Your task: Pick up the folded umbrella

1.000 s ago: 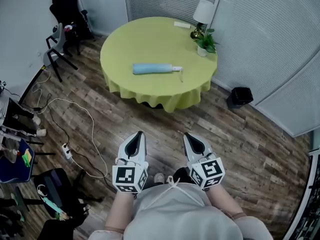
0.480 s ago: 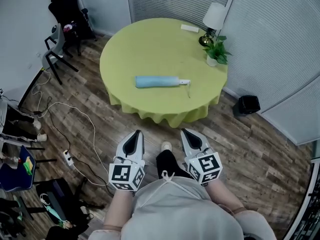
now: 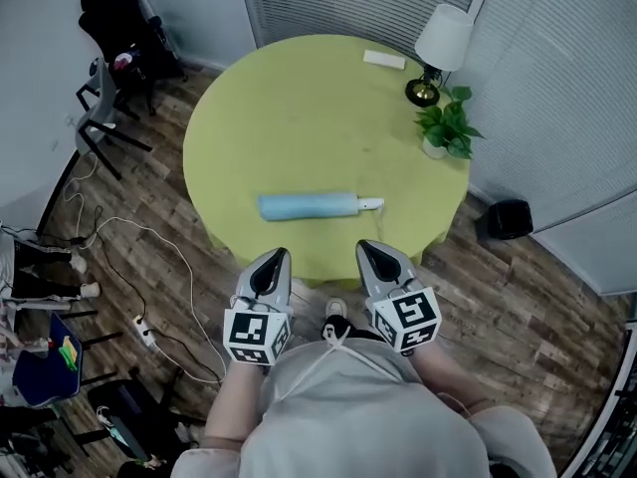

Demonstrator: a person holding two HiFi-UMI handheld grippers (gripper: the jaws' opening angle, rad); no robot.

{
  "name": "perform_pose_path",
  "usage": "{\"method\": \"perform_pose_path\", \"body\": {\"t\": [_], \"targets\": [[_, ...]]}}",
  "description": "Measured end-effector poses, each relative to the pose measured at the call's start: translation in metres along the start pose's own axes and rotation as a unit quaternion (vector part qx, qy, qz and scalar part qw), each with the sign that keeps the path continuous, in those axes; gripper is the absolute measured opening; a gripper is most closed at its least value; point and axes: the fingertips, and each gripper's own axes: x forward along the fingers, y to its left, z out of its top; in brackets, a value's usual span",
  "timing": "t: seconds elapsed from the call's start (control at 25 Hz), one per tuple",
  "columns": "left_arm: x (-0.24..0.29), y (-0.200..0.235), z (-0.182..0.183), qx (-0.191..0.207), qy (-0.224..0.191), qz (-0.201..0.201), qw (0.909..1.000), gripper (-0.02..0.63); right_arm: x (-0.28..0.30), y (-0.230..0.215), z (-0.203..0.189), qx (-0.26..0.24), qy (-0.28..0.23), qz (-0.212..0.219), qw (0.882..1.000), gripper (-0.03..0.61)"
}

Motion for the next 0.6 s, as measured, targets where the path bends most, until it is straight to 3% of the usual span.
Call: {"method": "perform_pose_path", "body": {"t": [0.12, 0.4, 0.48, 0.6], "targets": [[0.039, 0.014, -0.002, 0.007, 0.015, -0.005, 0.9998, 0.006, 0.029, -0.026, -0.001, 0.005, 0.010, -0.002, 1.000, 0.000], [0.108, 0.041, -0.026, 0.068, 0.083, -0.032, 0.9938, 0.006, 0.073, -0.056, -0.029, 0.029, 0.058, -0.007, 0.998, 0.000], [0.124, 0.044, -0.038, 0.103, 0.117, -0.056, 0.9862, 0.008, 0.082, -0.060, -0.034, 0.041, 0.067, -0.013, 0.997, 0.000], [0.146, 0.046, -0.056, 0.161, 0.170, -0.106, 0.9665, 0.043, 0.094, -0.063, -0.038, 0.050, 0.077, -0.024, 0.996, 0.000]]}}
